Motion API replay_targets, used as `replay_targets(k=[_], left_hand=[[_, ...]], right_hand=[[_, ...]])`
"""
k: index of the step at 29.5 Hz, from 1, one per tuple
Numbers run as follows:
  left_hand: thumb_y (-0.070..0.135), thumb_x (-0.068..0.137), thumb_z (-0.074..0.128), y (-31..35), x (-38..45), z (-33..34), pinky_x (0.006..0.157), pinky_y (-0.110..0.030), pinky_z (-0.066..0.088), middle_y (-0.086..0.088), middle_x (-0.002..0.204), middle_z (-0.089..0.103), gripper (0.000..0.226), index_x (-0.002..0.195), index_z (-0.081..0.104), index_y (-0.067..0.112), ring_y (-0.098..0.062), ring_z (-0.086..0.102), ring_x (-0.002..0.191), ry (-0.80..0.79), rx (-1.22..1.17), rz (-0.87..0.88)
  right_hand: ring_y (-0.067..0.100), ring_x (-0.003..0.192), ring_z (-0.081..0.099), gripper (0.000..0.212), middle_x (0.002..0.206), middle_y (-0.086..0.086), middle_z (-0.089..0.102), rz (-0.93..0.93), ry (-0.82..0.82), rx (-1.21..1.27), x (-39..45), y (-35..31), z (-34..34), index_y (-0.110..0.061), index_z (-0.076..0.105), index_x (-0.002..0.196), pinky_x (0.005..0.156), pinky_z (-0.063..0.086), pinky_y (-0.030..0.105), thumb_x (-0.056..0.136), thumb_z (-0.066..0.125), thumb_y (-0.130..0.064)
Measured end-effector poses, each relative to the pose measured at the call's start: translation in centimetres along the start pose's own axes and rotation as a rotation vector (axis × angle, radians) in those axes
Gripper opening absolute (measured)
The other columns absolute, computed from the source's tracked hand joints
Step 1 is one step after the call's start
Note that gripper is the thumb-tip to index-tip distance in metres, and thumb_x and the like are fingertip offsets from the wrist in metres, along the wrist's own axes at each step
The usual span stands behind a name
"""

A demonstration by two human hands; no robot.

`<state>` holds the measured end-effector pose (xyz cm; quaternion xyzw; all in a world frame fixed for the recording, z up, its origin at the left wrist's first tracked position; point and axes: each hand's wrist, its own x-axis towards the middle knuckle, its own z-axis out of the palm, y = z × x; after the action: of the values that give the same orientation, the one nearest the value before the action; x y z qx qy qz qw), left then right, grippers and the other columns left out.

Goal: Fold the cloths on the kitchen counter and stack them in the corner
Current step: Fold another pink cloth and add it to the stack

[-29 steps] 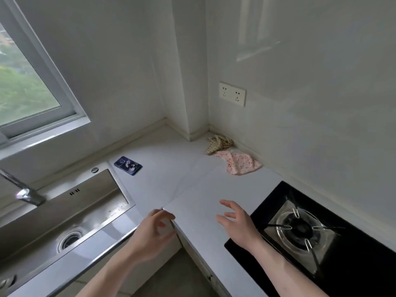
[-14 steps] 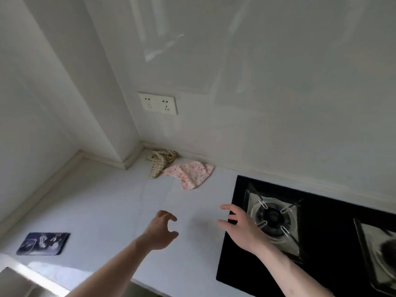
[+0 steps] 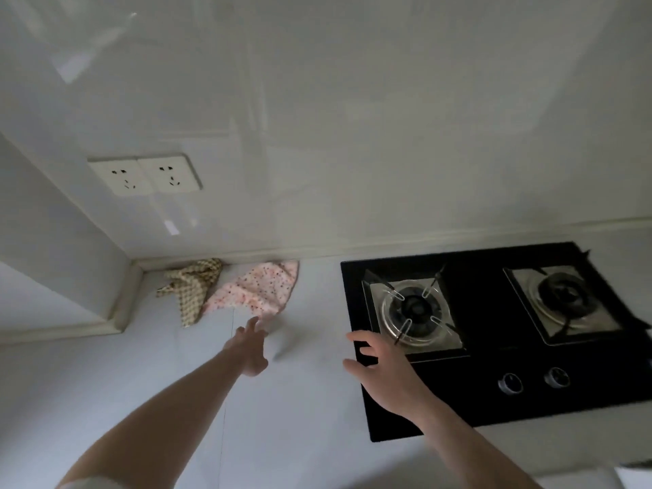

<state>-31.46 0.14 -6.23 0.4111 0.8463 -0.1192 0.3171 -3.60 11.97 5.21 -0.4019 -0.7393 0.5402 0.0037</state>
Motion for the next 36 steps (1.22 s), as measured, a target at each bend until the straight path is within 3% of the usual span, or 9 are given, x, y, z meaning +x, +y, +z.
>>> replay_targets(k=[4, 11, 14, 18, 21, 25, 28, 32, 36], left_hand=[[0.020, 0.095, 0.059, 0.7, 2.5, -1.5, 0.115, -0.045, 0.040, 0.004, 0.171, 0.000, 0.088, 0.164, 0.005, 0.015, -0.033, 0.027, 0.150, 0.026, -0.034, 0.038], [0.027, 0.093, 0.059, 1.5, 3.1, -2.2, 0.115, -0.039, 0.037, -0.002, 0.159, 0.041, 0.066, 0.155, 0.040, 0.016, -0.027, 0.037, 0.144, 0.149, -0.230, 0.054], [0.027, 0.091, 0.068, 1.3, 0.3, -2.8, 0.104, -0.029, 0.045, 0.007, 0.130, 0.070, 0.029, 0.119, 0.074, 0.028, -0.016, 0.060, 0.125, 0.394, -0.472, 0.109], [0.020, 0.086, 0.077, -0.6, -5.6, -4.5, 0.080, -0.029, 0.057, 0.021, 0.084, 0.074, 0.017, 0.077, 0.071, 0.034, 0.000, 0.070, 0.084, 0.534, -0.762, 0.197], [0.017, 0.088, 0.076, -1.8, -10.5, -6.3, 0.069, -0.024, 0.055, 0.016, 0.087, 0.071, 0.020, 0.091, 0.066, 0.034, -0.007, 0.069, 0.078, 0.507, -0.894, 0.297], [0.019, 0.091, 0.074, -2.6, -15.8, -7.8, 0.069, -0.018, 0.053, 0.010, 0.096, 0.072, 0.026, 0.112, 0.064, 0.033, -0.010, 0.069, 0.080, 0.474, -0.944, 0.383], [0.018, 0.092, 0.073, -2.5, -18.3, -7.6, 0.075, -0.024, 0.057, 0.012, 0.097, 0.075, 0.026, 0.110, 0.066, 0.035, -0.014, 0.070, 0.082, 0.476, -1.000, 0.391], [0.008, 0.093, 0.065, -1.8, -20.5, -7.0, 0.076, -0.027, 0.059, 0.009, 0.096, 0.077, 0.026, 0.105, 0.068, 0.031, -0.014, 0.072, 0.081, 0.463, -1.039, 0.371], [0.010, 0.091, 0.068, -2.3, -21.2, -6.4, 0.061, -0.020, 0.050, 0.010, 0.095, 0.074, 0.023, 0.101, 0.069, 0.031, -0.006, 0.061, 0.063, 0.446, -0.972, 0.342]], right_hand=[[-0.001, 0.132, 0.045, 0.048, 0.140, -0.026, 0.048, 0.066, 0.043, 0.016, -1.4, 0.6, 0.3, -0.045, 0.051, 0.136, 0.111, 0.043, 0.033, 0.090, 0.065, -0.041], [-0.002, 0.130, 0.047, 0.044, 0.137, -0.027, 0.050, 0.126, 0.100, 0.020, -2.2, 0.9, 2.0, -0.044, 0.053, 0.134, 0.103, 0.041, 0.025, 0.093, 0.065, -0.036], [0.000, 0.130, 0.048, 0.042, 0.137, -0.027, 0.050, 0.126, 0.095, 0.033, -1.9, 0.9, 2.7, -0.043, 0.053, 0.133, 0.103, 0.041, 0.026, 0.094, 0.066, -0.035], [-0.001, 0.130, 0.048, 0.041, 0.136, -0.023, 0.051, 0.092, 0.047, 0.041, -1.4, 0.4, 3.7, -0.046, 0.053, 0.131, 0.089, 0.044, 0.017, 0.094, 0.067, -0.036], [-0.005, 0.125, 0.048, 0.043, 0.133, -0.019, 0.052, 0.067, 0.028, 0.045, -0.5, -0.7, 4.6, -0.048, 0.053, 0.129, 0.079, 0.047, 0.015, 0.091, 0.070, -0.038], [-0.011, 0.120, 0.049, 0.056, 0.132, -0.028, 0.051, -0.017, -0.024, 0.031, 0.4, -2.3, 6.6, -0.045, 0.050, 0.132, 0.087, 0.047, 0.016, 0.084, 0.078, -0.047], [-0.007, 0.119, 0.053, 0.062, 0.133, -0.029, 0.054, -0.071, -0.092, 0.015, 0.6, -2.8, 8.6, -0.041, 0.053, 0.132, 0.097, 0.049, 0.022, 0.078, 0.082, -0.046], [-0.006, 0.113, 0.060, 0.074, 0.118, -0.023, 0.067, -0.095, -0.175, -0.058, 0.2, -2.5, 11.2, -0.042, 0.057, 0.125, 0.097, 0.049, 0.023, 0.062, 0.084, -0.070], [-0.002, 0.097, 0.067, 0.041, 0.099, -0.014, 0.074, -0.109, -0.143, -0.071, -0.2, -2.3, 12.2, -0.036, 0.068, 0.106, 0.092, 0.055, 0.028, 0.076, 0.075, -0.064]])
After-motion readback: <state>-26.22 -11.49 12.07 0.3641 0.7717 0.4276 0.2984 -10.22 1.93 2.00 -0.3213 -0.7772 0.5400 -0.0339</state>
